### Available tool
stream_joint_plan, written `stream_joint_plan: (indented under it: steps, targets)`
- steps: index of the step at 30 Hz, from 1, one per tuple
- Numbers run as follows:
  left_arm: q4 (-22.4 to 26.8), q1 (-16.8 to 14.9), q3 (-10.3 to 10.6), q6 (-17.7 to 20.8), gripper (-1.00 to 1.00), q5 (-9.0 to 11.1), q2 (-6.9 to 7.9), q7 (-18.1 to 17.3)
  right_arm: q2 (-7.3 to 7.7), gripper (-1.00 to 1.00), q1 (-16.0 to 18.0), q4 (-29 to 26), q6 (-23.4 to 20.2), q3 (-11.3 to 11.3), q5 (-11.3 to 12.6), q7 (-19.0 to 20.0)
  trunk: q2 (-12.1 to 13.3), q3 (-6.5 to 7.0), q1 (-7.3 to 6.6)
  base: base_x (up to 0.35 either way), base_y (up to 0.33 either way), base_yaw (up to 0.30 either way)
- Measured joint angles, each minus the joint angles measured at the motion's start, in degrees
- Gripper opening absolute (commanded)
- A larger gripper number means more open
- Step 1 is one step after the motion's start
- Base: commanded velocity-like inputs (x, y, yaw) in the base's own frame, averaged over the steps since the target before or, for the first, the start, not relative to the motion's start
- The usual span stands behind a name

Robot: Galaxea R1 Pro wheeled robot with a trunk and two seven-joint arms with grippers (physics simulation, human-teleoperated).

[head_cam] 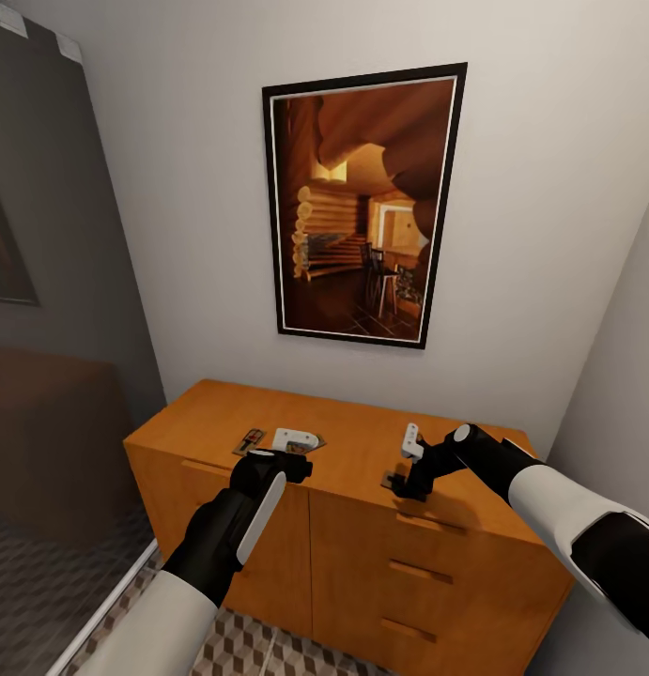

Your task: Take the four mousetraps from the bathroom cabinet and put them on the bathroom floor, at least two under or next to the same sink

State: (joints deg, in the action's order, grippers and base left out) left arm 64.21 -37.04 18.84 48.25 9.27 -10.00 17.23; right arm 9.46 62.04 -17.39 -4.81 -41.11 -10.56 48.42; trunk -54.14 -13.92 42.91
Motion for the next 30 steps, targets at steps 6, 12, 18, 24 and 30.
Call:
stream_joint_plan:
  steps: [6, 12, 18, 24, 30]
  targets:
    - [0.0, 0.0, 0.0, 0.0, 1.0, 0.0, 0.0, 0.0, 0.0, 1.0, 0.0, 0.0, 0.1, 0.0, 0.0, 0.2, 0.0, 0.0, 0.0, 0.0, 0.0, 0.0]
    - [0.0, 0.0, 0.0, 0.0, 1.0, 0.0, 0.0, 0.0, -0.05, 1.0, 0.0, 0.0, 0.1, 0.0, 0.0, 0.3, 0.0, 0.0, 0.0, 0.0, 0.0, 0.0]
    - [0.0, 0.0, 0.0, 0.0, 1.0, 0.0, 0.0, 0.0, -0.02, 1.0, 0.0, 0.0, 0.1, 0.0, 0.0, 0.3, 0.0, 0.0, 0.0, 0.0, 0.0, 0.0]
    - [0.0, 0.0, 0.0, 0.0, 1.0, 0.0, 0.0, 0.0, -0.02, 1.0, 0.0, 0.0, 0.1, 0.0, 0.0, 0.4, 0.0, 0.0, 0.0, 0.0, 0.0, 0.0]
    - [0.0, 0.0, 0.0, 0.0, 1.0, 0.0, 0.0, 0.0, -0.02, 1.0, 0.0, 0.0, 0.2, 0.0, 0.0, 0.4, 0.0, 0.0, 0.0, 0.0, 0.0, 0.0]
